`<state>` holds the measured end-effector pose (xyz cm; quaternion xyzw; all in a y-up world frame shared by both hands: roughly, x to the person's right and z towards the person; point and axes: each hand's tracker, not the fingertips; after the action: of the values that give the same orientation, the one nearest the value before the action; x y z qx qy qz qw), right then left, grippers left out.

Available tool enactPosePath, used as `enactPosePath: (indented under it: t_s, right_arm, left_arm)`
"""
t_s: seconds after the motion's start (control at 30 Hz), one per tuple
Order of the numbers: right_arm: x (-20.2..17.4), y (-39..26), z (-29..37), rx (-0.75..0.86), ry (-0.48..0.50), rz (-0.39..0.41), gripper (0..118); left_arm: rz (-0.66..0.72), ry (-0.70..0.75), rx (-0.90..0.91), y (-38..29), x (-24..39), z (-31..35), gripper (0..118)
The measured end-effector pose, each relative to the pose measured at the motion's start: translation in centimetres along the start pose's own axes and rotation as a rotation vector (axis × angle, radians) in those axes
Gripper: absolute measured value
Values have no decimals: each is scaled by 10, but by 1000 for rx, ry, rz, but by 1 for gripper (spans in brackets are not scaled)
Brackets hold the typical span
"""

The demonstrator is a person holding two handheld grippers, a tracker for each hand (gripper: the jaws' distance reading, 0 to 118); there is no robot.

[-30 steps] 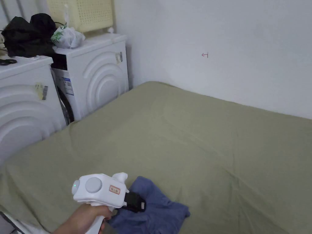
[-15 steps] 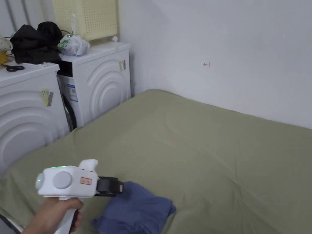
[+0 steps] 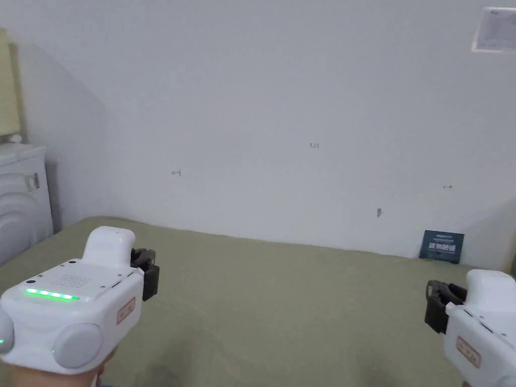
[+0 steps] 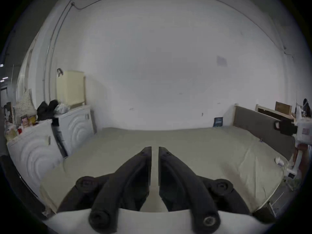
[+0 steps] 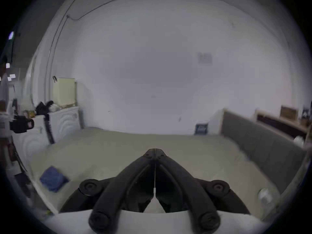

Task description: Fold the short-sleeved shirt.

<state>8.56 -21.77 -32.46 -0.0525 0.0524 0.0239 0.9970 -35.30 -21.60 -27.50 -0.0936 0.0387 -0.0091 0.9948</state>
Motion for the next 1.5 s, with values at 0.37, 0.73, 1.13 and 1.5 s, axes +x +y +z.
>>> enactPosePath:
  t_s: [0.37, 0.73, 1.13, 1.5]
  right_arm:
    - [24, -11, 27, 5, -16, -7, 2]
    - [24, -11, 30, 37, -28, -9, 2]
    - [18, -5, 34, 58, -29, 7, 97]
    - [7, 6, 34, 22, -70, -103, 97]
  left_arm:
    - [2, -34, -14, -1, 102, 8, 8]
    - [25, -44, 46, 10, 109, 12, 8]
    - [33, -53, 64, 12, 112, 8, 118]
    - [10, -52, 56, 15, 116, 18, 118]
